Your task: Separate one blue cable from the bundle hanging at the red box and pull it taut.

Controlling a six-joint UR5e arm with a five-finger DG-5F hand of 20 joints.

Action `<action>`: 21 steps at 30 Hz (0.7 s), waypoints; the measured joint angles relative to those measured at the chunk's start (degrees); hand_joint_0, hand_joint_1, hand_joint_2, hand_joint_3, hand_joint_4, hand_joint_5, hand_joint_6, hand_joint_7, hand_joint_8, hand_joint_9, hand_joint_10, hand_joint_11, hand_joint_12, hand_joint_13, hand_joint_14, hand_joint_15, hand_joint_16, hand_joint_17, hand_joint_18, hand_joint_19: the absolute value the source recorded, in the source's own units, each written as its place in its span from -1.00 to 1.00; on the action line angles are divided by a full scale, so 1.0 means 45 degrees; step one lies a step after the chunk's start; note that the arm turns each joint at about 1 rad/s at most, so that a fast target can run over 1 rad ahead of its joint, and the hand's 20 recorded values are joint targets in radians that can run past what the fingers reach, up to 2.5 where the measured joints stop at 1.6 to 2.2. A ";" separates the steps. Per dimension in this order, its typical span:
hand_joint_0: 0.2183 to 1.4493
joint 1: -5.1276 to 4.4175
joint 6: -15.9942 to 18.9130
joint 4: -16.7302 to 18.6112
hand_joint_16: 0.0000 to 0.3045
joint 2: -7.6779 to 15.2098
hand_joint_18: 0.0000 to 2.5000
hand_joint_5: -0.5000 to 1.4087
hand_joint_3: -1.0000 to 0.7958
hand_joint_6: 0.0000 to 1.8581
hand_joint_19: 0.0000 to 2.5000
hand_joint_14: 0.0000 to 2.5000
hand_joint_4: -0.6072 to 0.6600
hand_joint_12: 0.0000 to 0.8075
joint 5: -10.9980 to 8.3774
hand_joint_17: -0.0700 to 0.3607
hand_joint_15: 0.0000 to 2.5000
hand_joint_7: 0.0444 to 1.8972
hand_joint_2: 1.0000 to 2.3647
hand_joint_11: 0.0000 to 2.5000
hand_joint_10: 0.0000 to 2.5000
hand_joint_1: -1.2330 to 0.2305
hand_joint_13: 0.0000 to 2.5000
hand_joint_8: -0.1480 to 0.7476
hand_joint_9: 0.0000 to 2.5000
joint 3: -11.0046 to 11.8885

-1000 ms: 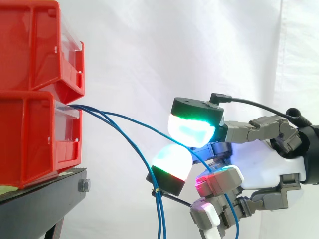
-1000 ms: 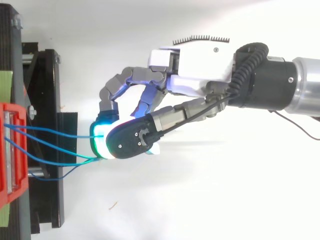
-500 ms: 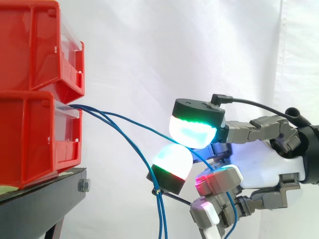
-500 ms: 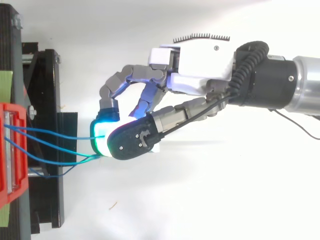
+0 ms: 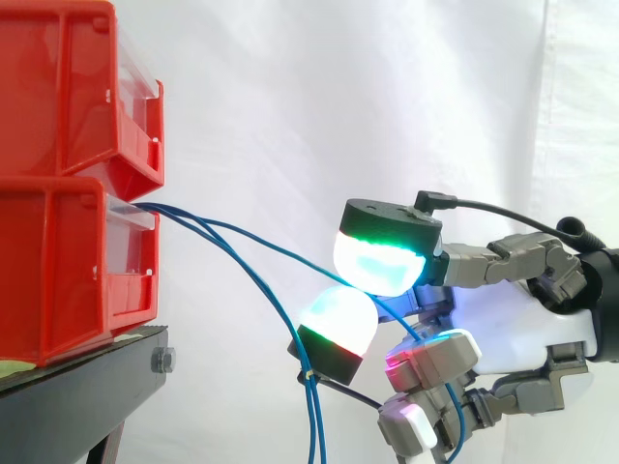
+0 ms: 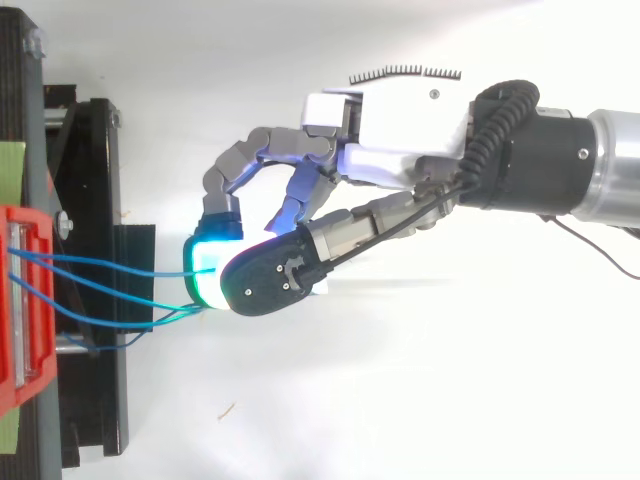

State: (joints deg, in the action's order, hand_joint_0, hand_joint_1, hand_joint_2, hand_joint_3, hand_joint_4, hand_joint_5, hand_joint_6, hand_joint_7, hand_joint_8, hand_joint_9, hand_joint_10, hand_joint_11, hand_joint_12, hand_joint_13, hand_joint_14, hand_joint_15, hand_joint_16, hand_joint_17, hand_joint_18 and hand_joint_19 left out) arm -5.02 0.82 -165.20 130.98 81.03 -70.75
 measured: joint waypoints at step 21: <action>-0.18 0.0001 0.0104 -0.0496 -0.73 -0.0002 -0.09 -0.71 -0.27 0.00 -0.11 -0.56 -0.13 -0.18 0.0090 -0.25 0.32 0.03 -0.98 0.15 -0.24 -0.32 0.00 -0.06 -0.13 0.0001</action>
State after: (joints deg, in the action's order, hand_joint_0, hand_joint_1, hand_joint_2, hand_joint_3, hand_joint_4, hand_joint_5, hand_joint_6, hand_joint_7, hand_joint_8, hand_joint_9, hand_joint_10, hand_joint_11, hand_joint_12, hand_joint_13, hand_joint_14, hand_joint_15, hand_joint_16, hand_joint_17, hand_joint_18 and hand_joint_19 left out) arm -5.01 1.28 -167.44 130.97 81.44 -70.75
